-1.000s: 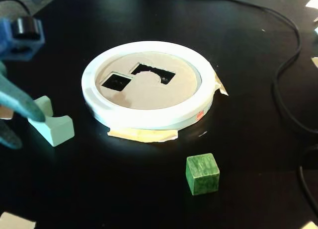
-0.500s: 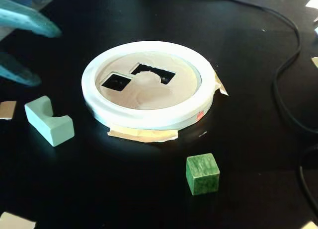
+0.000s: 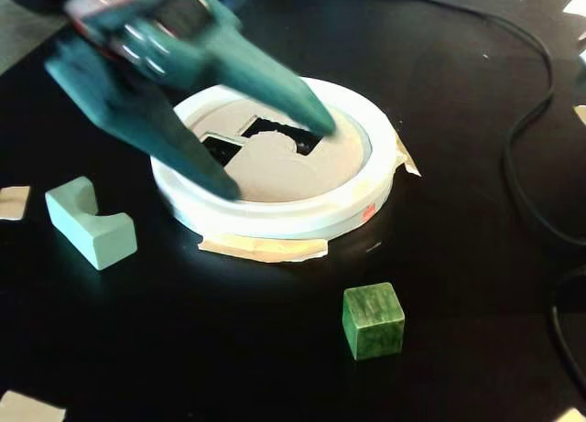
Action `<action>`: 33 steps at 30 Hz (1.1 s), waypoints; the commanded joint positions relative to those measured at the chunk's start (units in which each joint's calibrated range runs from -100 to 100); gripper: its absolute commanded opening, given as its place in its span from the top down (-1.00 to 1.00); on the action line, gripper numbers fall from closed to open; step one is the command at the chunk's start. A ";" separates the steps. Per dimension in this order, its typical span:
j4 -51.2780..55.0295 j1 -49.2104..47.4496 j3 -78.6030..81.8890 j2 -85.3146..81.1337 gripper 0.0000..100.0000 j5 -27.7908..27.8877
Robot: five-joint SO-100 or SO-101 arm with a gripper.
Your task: Pick up the square block and drop it in corresponding square shaped hole
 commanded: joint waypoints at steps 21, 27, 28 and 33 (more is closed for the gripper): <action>1.19 -9.14 -30.36 39.04 -0.61 6.98; 1.19 -8.52 -30.36 41.72 -0.61 7.03; 1.19 -8.52 -30.36 41.81 -0.61 7.08; 1.09 -9.14 -31.09 41.90 -0.61 8.16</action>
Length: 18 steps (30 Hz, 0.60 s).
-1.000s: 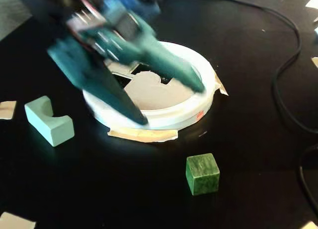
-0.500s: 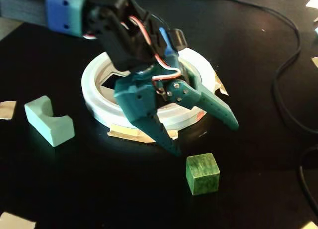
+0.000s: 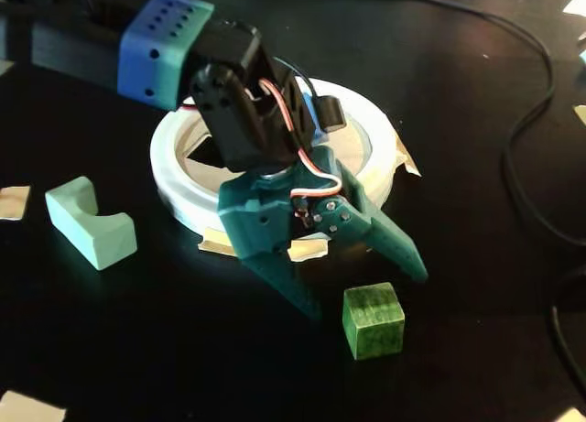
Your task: Pick up the square block and drop it in corresponding square shaped hole
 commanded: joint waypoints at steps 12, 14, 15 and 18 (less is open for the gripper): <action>1.12 0.10 -7.07 0.27 -0.61 2.74; 1.12 0.10 -7.07 0.27 -0.60 2.78; 1.22 0.23 -7.07 0.27 -0.56 2.78; 1.72 0.23 -7.07 0.27 -0.23 2.78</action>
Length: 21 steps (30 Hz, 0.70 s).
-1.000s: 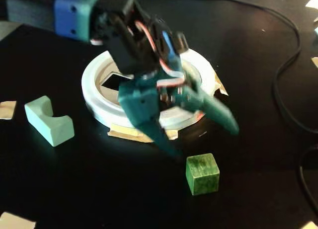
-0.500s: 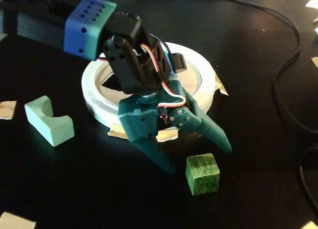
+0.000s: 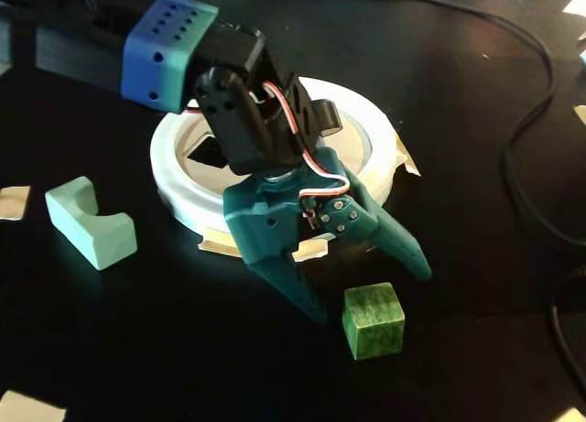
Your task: Pick up the square block and drop it in corresponding square shaped hole
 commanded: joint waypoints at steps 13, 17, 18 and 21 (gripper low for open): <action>1.63 -0.85 -4.83 1.35 0.02 0.39; 1.63 -0.85 -4.92 1.35 0.12 0.39; 1.63 -0.85 -4.92 1.35 0.12 0.39; 1.63 -0.85 -4.92 0.63 0.12 0.39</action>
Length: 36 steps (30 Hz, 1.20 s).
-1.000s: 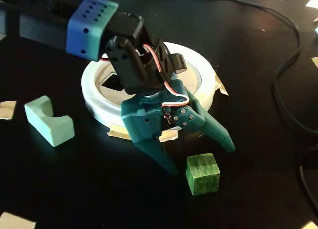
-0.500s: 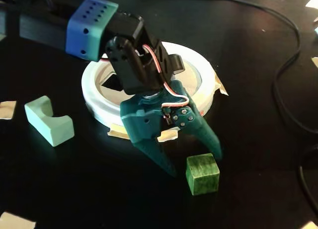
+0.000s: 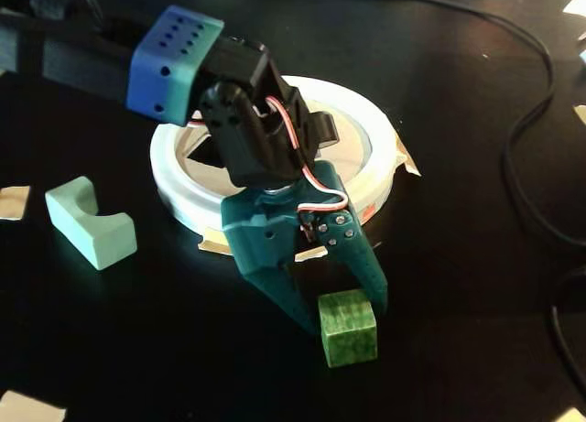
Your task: Pick up the square block and drop it in corresponding square shaped hole
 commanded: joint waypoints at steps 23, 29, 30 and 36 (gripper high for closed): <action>12.09 1.02 -4.53 -18.89 0.12 -0.15; 11.89 1.02 -4.62 -16.47 0.08 -0.15; 11.89 1.02 -4.99 -15.30 0.08 -0.20; 12.19 1.02 -11.36 -4.82 0.08 -0.20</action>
